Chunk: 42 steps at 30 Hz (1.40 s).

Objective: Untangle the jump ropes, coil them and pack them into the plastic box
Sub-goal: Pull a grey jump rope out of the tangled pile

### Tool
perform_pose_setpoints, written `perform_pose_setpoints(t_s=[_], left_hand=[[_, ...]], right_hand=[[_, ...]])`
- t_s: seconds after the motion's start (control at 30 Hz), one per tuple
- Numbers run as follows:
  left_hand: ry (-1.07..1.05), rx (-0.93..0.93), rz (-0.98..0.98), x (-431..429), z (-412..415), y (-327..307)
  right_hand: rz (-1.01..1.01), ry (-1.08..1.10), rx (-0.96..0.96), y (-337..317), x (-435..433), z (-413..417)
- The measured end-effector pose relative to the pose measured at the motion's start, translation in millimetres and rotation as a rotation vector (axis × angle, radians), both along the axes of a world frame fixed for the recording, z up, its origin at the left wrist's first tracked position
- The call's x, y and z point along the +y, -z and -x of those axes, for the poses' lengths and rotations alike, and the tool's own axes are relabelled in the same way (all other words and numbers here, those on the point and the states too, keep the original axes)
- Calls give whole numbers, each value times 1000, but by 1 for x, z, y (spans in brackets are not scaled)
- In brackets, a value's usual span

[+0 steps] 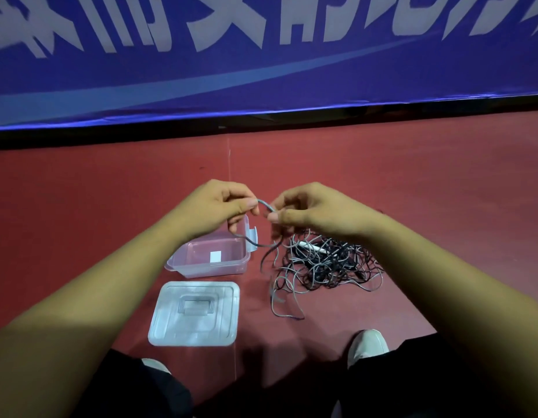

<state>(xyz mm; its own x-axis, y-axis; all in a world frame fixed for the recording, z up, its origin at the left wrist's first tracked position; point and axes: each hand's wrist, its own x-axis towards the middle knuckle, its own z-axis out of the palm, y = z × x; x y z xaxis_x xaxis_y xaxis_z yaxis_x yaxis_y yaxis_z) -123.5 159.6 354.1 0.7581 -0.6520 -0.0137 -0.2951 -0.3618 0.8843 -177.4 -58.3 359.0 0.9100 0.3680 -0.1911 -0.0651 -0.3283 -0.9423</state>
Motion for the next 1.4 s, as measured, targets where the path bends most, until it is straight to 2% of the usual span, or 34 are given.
perform_pose_setpoints(t_s=[0.1, 0.2, 0.27, 0.4, 0.47, 0.53, 0.6, 0.63, 0.7, 0.77, 0.83, 0.9, 1.03, 1.13, 1.2, 1.27, 1.33, 1.4], left_hand=[[53, 20, -78, 2, -4, 8], [190, 52, -353, 7, -5, 35], [234, -11, -466, 11, -10, 54], [85, -60, -365, 19, -21, 52], [26, -62, -241, 16, -23, 44], [-84, 62, 70, 9, -22, 28], [-241, 194, 437, 5, -21, 4], [-280, 226, 562, 6, -21, -9], [-256, 247, 638, 8, -17, -23], [-188, 234, 534, 10, -10, -20], [-134, 226, 387, 8, -4, -10], [-100, 221, 303, 0, -1, -4], [-83, 220, 205, -10, 0, 4], [-16, 195, 30, 1, -10, 13], [62, 78, -290, 14, -21, 26], [72, 72, -569, 29, -30, 45], [17, 136, -603, 37, -33, 58], [-64, 140, -495, 37, -34, 57]], right_hand=[[-70, 51, -93, -2, -1, -3], [-332, 93, -97, -11, -11, -8], [-504, 169, -83, -19, -18, -9], [-576, 395, -49, -21, -42, -13], [-440, 471, -88, -19, -52, -17], [-271, 523, -113, -16, -62, -19], [-153, 547, -48, -14, -72, -19], [-74, 521, -12, -14, -76, -18], [153, 418, 29, -12, -78, -15], [232, 331, -11, -12, -67, -12], [85, 236, -52, -11, -45, -9], [-74, 127, 9, -5, -19, -5], [-35, -10, -4, 1, 7, -1], [-87, 145, -108, -10, -1, -8], [-264, 372, -131, -18, -18, -18], [-406, 578, -118, -21, -38, -27], [-327, 712, -77, -15, -53, -32], [-86, 748, 15, -7, -60, -33]])
